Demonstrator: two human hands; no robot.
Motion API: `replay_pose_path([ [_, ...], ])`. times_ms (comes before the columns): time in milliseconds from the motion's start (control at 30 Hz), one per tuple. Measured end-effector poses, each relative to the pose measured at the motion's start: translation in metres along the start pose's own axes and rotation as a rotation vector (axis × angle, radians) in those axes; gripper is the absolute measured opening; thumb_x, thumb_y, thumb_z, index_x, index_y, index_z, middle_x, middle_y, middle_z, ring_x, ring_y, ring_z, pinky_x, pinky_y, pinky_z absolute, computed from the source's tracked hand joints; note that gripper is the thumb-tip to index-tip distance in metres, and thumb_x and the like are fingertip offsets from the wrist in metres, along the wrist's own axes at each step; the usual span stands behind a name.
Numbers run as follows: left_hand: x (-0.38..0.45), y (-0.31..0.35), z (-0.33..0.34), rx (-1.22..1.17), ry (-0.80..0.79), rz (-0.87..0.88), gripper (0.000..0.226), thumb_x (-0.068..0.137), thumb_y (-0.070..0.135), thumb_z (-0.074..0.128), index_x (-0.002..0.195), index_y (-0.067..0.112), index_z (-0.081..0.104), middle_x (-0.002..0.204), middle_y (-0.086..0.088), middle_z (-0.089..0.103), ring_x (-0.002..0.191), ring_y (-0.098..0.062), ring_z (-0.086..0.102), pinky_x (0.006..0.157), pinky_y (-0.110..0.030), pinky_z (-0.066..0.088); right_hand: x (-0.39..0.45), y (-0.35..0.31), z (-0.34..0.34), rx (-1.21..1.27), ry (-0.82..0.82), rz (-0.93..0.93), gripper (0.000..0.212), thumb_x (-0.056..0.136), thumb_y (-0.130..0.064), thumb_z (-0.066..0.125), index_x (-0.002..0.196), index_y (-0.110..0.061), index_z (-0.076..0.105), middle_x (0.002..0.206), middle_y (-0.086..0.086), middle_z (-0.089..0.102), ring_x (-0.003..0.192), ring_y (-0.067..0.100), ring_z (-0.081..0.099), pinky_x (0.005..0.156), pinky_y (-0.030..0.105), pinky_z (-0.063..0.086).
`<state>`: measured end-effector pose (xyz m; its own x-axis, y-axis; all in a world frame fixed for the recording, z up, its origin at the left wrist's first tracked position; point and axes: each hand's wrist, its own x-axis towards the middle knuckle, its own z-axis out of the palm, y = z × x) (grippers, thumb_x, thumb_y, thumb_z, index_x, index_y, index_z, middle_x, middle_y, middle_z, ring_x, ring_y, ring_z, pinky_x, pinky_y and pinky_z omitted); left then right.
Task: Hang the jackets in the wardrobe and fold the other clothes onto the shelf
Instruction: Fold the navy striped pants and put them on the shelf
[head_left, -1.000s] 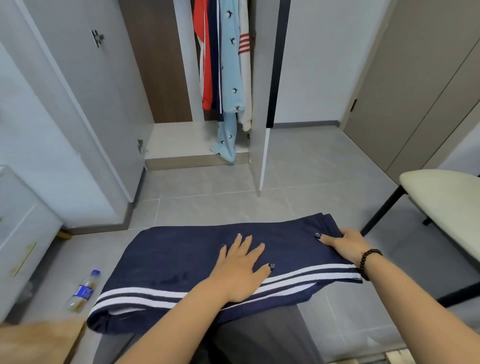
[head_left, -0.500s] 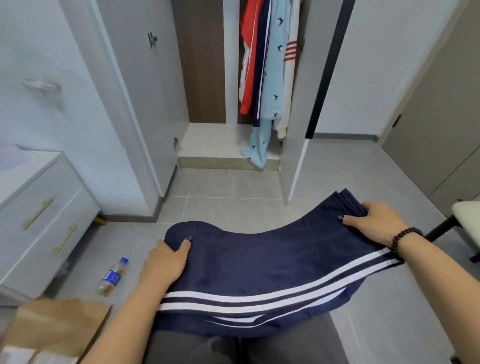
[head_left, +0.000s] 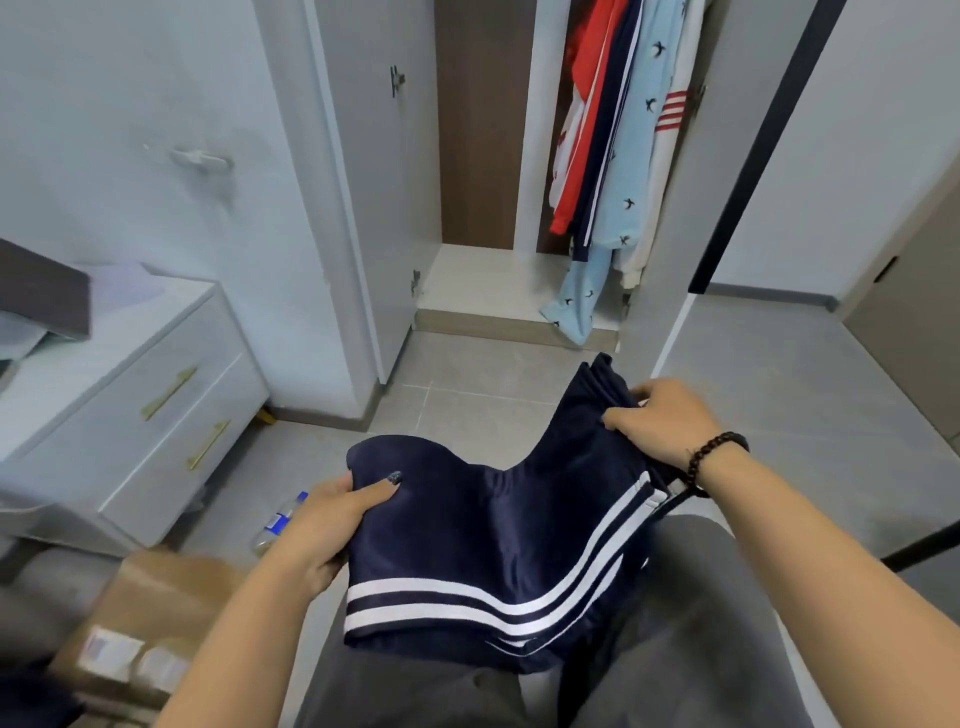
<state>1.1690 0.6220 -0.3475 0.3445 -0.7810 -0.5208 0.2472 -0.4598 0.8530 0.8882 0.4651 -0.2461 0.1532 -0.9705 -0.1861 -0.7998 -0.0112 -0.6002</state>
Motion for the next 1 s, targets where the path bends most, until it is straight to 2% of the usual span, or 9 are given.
replay_pose_path([
  [200,-0.022,-0.008,0.012,-0.103,-0.042,0.057,0.026,0.088,0.02,0.067,0.113,0.014,0.067,0.102,-0.009,0.074,0.095,-0.028,0.071,0.088,-0.046,0.055,-0.025,-0.062,0.069,0.006,-0.058,-0.215,0.03,0.071,-0.028,0.065,0.092,-0.006,0.067,0.08,0.008,0.068,0.066,0.017,0.062,0.053,0.027,0.05],
  [333,-0.029,-0.017,0.019,-0.223,0.008,0.057,0.02,0.096,0.012,0.054,0.108,0.015,0.069,0.1,-0.012,0.075,0.089,-0.028,0.072,0.077,-0.039,0.055,-0.046,-0.09,0.117,-0.05,-0.179,-0.307,0.021,0.07,-0.028,0.062,0.082,-0.011,0.059,0.073,0.003,0.062,0.063,0.017,0.058,0.052,0.029,0.048],
  [433,-0.03,-0.023,0.018,-0.24,0.038,0.045,0.022,0.099,0.015,0.049,0.112,0.014,0.067,0.1,-0.013,0.074,0.09,-0.028,0.072,0.079,-0.041,0.055,-0.061,-0.094,0.146,-0.088,-0.205,-0.364,0.03,0.074,-0.038,0.059,0.093,-0.014,0.055,0.086,0.001,0.061,0.075,0.021,0.06,0.055,0.028,0.047],
  [533,-0.029,-0.026,0.012,-0.29,0.048,-0.013,0.035,0.098,0.033,0.049,0.11,0.008,0.07,0.095,-0.015,0.074,0.085,-0.028,0.073,0.073,-0.038,0.056,-0.07,-0.085,0.164,-0.053,-0.257,-0.366,0.046,0.086,-0.052,0.046,0.116,-0.017,0.056,0.11,0.002,0.058,0.099,0.023,0.058,0.076,0.032,0.047],
  [667,-0.027,-0.023,0.002,-0.378,0.008,-0.049,0.055,0.089,0.059,0.047,0.103,0.013,0.076,0.103,-0.016,0.073,0.094,-0.029,0.072,0.067,-0.035,0.059,-0.076,-0.067,0.169,0.106,-0.424,-0.378,0.035,0.097,-0.024,0.037,0.079,-0.013,0.064,0.098,0.01,0.058,0.097,0.024,0.055,0.091,0.039,0.044],
  [767,-0.026,-0.017,0.003,-0.228,-0.041,-0.086,0.041,0.082,0.048,0.067,0.105,0.015,0.075,0.104,-0.014,0.073,0.096,-0.031,0.071,0.083,-0.042,0.055,-0.072,-0.059,0.166,0.2,-0.499,-0.35,0.035,0.092,-0.004,0.041,0.116,-0.01,0.066,0.119,0.002,0.06,0.101,0.013,0.06,0.09,0.018,0.046],
  [833,-0.023,-0.015,0.004,-0.133,0.006,-0.12,0.036,0.082,0.033,0.072,0.111,0.011,0.07,0.099,-0.015,0.074,0.092,-0.033,0.072,0.089,-0.047,0.055,-0.067,-0.054,0.162,0.412,-0.552,-0.235,0.041,0.088,0.005,0.041,0.117,-0.01,0.065,0.107,0.001,0.065,0.085,0.005,0.064,0.081,0.014,0.051],
  [900,-0.023,-0.016,0.005,-0.096,0.067,-0.137,0.028,0.086,0.021,0.068,0.112,0.01,0.066,0.095,-0.015,0.075,0.088,-0.033,0.072,0.086,-0.048,0.056,-0.06,-0.043,0.157,0.534,-0.439,-0.169,0.038,0.087,0.006,0.044,0.109,-0.015,0.068,0.105,-0.001,0.066,0.086,0.002,0.064,0.078,0.015,0.053],
  [1000,-0.026,-0.022,0.003,-0.144,0.089,-0.175,0.025,0.086,0.017,0.068,0.11,0.01,0.066,0.095,-0.015,0.075,0.084,-0.033,0.073,0.074,-0.042,0.058,-0.049,-0.009,0.155,0.379,-0.071,-0.201,0.03,0.085,-0.004,0.055,0.103,-0.027,0.062,0.107,-0.011,0.053,0.098,0.002,0.056,0.088,0.016,0.046],
])
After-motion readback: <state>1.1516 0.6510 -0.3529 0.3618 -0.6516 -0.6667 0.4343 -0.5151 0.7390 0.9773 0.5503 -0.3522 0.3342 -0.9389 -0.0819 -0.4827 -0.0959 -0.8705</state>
